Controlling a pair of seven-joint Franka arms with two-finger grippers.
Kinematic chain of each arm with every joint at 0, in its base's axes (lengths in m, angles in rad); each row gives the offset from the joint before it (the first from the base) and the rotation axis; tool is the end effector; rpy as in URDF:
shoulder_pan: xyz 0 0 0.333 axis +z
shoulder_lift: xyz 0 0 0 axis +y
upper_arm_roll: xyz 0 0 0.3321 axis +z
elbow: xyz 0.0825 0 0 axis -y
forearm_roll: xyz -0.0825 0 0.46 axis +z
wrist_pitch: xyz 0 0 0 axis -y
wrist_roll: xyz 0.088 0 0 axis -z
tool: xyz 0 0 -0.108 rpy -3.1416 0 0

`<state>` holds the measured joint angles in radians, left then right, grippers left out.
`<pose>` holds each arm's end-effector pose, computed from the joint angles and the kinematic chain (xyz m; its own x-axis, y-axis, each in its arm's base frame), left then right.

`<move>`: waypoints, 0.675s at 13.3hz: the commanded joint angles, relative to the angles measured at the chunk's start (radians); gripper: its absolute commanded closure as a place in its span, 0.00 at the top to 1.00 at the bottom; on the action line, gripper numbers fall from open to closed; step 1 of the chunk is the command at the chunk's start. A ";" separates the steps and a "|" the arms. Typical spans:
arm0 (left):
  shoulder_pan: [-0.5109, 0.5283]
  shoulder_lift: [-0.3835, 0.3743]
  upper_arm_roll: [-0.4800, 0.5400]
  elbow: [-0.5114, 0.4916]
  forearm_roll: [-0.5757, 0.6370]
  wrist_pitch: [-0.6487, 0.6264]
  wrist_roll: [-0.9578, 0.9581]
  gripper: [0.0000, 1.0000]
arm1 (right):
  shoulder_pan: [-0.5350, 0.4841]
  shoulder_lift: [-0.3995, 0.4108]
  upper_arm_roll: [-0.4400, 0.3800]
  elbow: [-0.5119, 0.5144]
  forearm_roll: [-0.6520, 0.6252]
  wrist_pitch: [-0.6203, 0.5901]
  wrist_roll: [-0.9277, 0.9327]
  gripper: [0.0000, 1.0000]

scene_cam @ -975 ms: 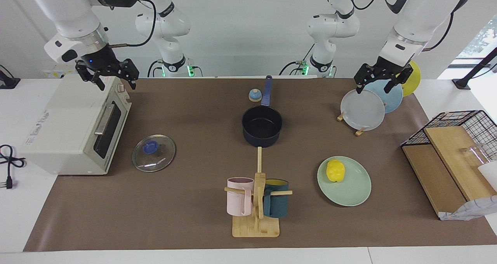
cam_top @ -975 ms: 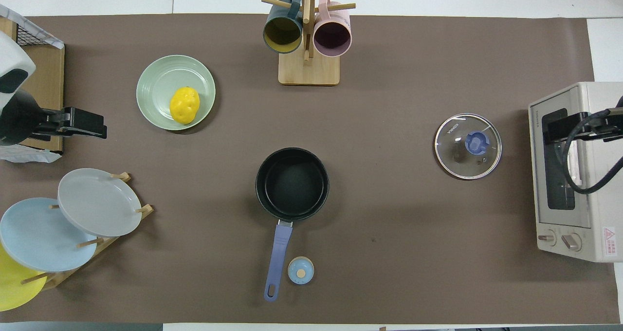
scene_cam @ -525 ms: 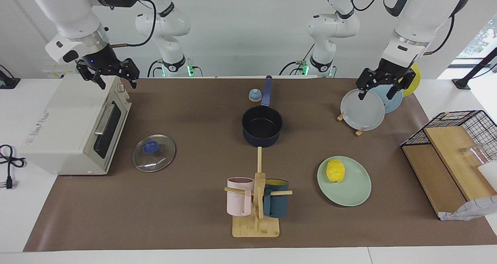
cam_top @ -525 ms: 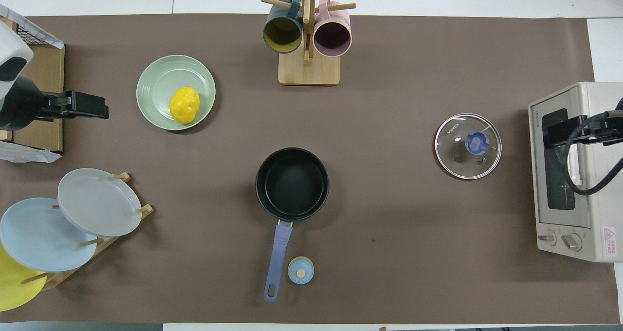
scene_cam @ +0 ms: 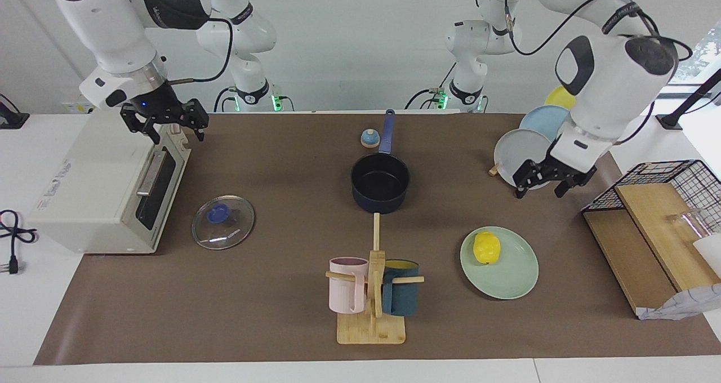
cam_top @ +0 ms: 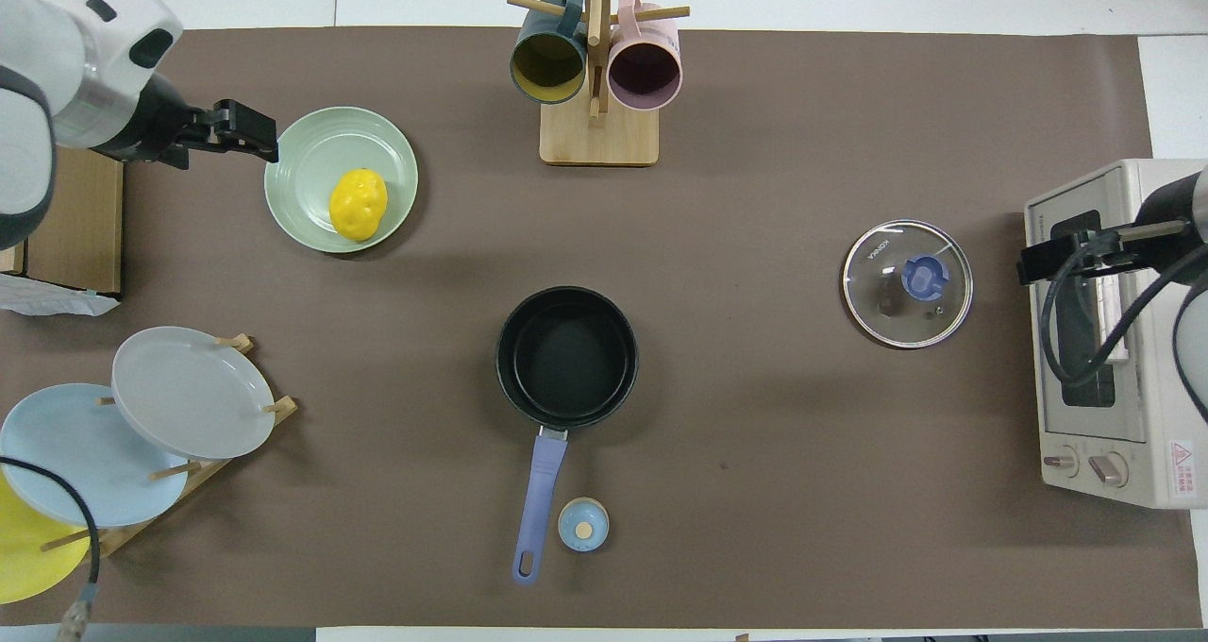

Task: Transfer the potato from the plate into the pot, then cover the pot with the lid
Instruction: 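Reach the left gripper to the yellow potato while the right gripper reaches the lid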

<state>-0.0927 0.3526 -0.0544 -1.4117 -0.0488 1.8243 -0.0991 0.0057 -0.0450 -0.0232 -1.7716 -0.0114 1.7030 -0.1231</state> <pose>0.7458 -0.1087 0.5067 0.9981 -0.0313 0.0530 -0.0351 -0.9968 0.0722 0.6200 -0.0122 0.5685 0.9940 0.1069 -0.0247 0.1072 -0.9942 0.0072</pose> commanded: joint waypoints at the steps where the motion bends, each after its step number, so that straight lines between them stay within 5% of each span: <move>1: -0.006 0.165 0.004 0.114 -0.014 0.062 -0.004 1.00 | -0.013 0.011 0.005 -0.101 0.019 0.121 -0.047 1.00; 4: -0.038 0.253 0.004 0.114 -0.003 0.109 0.062 1.00 | -0.019 0.108 0.005 -0.133 0.019 0.237 -0.056 1.00; 9: -0.055 0.263 0.004 0.044 0.047 0.148 0.118 1.00 | -0.016 0.132 0.005 -0.336 0.021 0.535 -0.089 1.00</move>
<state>-0.1387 0.6143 -0.0604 -1.3422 -0.0207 1.9368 -0.0017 -0.0068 0.1136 -0.0253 -2.0308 -0.0114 2.1637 -0.1840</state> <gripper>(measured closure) 0.000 0.000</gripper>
